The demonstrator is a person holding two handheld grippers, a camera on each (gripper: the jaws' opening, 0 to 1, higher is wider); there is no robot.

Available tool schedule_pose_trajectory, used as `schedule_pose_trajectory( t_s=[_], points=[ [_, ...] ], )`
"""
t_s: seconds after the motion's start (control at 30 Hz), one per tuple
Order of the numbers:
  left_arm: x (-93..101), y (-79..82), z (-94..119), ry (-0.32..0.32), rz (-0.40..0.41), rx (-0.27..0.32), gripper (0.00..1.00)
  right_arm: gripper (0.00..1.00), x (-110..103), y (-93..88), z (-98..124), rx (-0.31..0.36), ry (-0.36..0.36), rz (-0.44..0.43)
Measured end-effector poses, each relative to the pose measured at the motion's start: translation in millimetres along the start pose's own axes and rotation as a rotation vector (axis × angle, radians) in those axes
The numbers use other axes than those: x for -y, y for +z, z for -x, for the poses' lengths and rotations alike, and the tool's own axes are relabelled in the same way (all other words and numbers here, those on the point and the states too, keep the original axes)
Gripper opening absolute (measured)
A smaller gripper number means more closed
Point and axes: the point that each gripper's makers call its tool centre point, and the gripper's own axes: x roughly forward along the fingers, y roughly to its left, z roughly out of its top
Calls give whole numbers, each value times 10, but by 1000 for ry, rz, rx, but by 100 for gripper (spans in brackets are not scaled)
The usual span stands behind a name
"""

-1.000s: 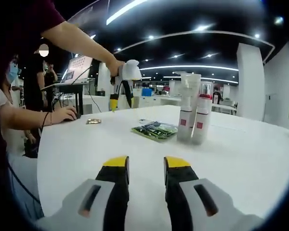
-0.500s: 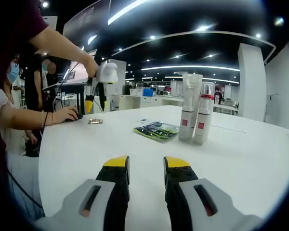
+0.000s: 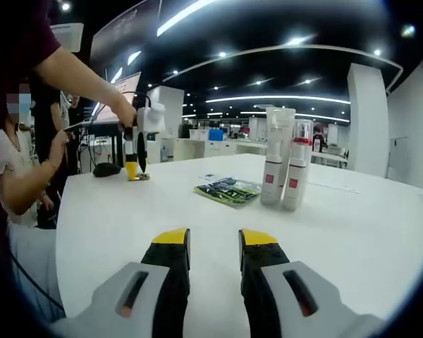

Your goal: Arrange the skincare products in the storage area until every visible bottle or jar stands upright without overlapping.

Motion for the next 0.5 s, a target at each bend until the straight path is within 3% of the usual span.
schedule_pose_trajectory(
  t_s=[0.17,0.37,0.5],
  points=[
    [59,-9,-2,6,8,-7,50,26,2,-7,-4,-2,-1,1],
    [-15,18,-32,-2,-18,14,47,25,-14,-10,-10,-6,3,10],
    [28,58,-38,-6,-228,28,43,24,-6,-14,-8,-7,1,9]
  ],
)
